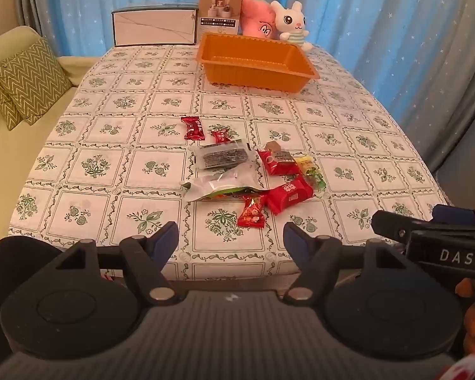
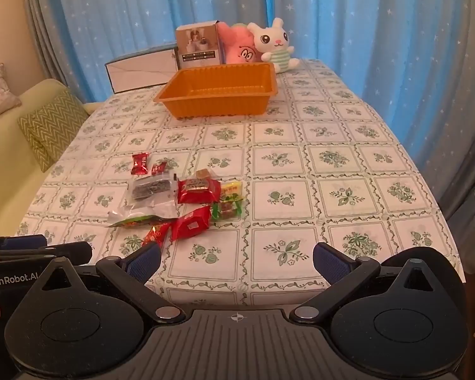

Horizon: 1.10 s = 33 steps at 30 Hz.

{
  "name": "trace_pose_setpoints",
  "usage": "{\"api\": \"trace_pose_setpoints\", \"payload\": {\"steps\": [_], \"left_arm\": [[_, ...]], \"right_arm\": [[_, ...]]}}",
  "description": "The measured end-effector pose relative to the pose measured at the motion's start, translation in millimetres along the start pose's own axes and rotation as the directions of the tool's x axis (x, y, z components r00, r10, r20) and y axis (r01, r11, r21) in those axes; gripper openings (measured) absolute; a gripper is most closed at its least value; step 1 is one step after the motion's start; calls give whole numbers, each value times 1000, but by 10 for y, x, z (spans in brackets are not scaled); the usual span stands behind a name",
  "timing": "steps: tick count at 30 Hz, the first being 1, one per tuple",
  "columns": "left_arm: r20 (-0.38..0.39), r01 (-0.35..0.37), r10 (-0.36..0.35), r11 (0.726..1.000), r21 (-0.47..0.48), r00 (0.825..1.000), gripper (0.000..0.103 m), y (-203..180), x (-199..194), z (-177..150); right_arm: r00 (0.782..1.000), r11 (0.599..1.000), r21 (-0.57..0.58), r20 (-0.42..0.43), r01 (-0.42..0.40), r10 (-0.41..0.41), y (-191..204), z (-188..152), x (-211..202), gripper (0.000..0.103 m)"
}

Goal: Organize snacks

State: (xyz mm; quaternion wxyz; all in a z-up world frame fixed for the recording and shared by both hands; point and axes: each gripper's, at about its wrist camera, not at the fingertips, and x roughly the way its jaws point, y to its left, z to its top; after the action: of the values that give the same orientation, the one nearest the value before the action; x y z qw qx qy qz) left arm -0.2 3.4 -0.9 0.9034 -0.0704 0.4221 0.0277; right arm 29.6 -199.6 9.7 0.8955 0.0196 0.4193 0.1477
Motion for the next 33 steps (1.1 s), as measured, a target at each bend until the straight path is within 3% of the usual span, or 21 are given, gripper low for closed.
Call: {"api": "trace_pose_setpoints", "payload": {"steps": [33], "left_arm": [[-1, 13, -13, 1000, 0, 1000, 70, -20, -2, 1]], "right_arm": [[1000, 1000, -3, 0, 7, -7, 5, -25, 11, 102]]}}
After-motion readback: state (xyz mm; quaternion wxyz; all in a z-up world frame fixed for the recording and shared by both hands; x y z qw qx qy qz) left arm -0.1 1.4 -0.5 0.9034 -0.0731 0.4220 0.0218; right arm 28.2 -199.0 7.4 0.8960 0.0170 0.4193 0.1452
